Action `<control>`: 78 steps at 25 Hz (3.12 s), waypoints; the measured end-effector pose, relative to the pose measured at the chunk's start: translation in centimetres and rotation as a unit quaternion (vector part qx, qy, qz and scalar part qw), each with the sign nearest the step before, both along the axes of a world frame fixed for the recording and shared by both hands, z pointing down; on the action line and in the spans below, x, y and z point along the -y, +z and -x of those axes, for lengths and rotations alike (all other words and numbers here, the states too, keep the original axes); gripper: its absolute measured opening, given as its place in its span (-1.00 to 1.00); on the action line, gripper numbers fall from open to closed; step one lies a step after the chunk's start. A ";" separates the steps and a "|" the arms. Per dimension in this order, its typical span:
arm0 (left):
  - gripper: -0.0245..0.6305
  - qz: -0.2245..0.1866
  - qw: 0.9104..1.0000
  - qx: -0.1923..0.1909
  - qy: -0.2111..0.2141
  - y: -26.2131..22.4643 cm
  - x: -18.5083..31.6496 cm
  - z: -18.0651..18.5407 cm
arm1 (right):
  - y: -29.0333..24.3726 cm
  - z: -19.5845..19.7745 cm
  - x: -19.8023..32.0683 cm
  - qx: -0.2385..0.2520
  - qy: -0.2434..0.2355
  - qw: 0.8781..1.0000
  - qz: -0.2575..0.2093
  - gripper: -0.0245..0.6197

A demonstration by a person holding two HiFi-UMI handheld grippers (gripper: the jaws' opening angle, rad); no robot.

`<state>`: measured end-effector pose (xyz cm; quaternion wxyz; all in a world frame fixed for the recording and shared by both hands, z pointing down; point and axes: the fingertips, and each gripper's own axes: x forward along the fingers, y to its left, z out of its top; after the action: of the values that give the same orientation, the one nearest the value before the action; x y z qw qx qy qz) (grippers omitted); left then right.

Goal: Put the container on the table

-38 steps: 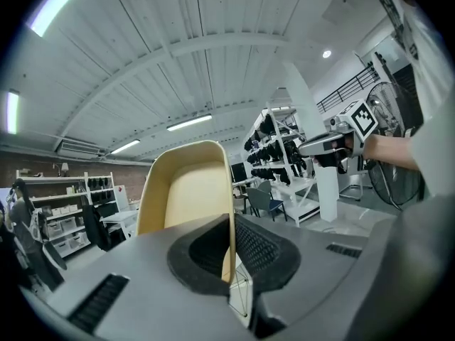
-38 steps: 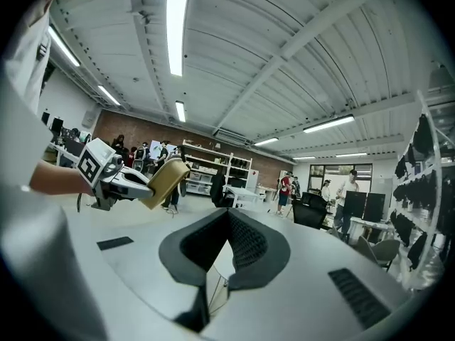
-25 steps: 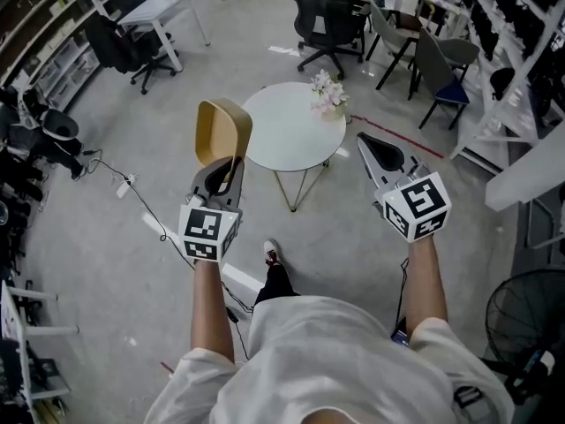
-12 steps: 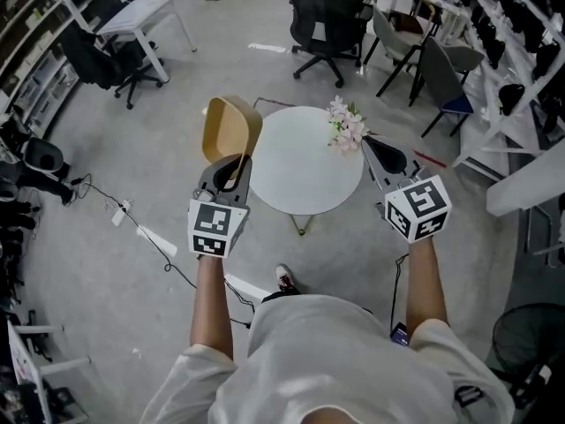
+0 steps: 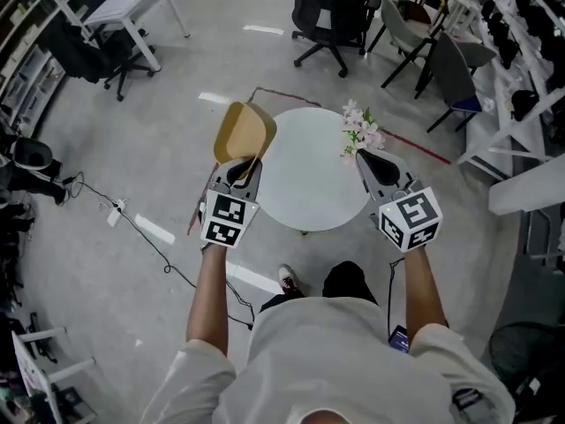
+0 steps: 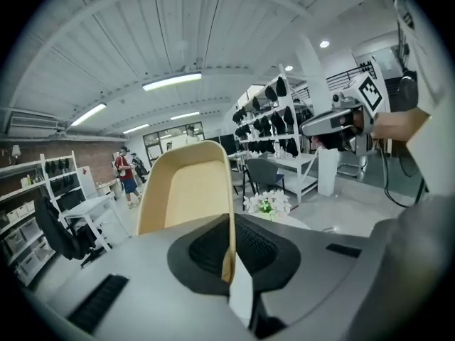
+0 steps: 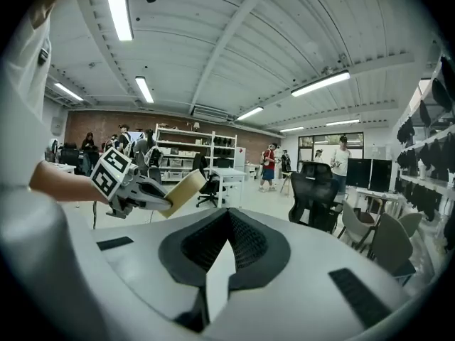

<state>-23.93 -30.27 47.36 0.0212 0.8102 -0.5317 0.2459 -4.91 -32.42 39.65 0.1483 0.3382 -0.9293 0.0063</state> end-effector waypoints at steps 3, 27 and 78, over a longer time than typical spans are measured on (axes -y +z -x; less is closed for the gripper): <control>-0.86 0.039 0.999 0.011 0.001 4.2 3.5 -0.4 | 2.6 0.1 3.0 -0.014 -0.011 1.000 0.018 -0.88; -0.85 0.286 0.943 0.152 0.082 34.9 27.9 -7.5 | 16.4 -5.6 22.8 -0.042 0.026 0.989 0.140 -0.90; -0.87 -0.162 0.985 -0.058 -0.029 -13.9 -8.4 2.2 | -7.0 4.1 -4.6 -0.026 -0.008 0.994 -0.107 -0.88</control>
<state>-26.11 -21.90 33.42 -0.0721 0.7999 -0.5859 0.1083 -9.01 -27.83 32.69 0.1354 0.3450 -0.9230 -0.1032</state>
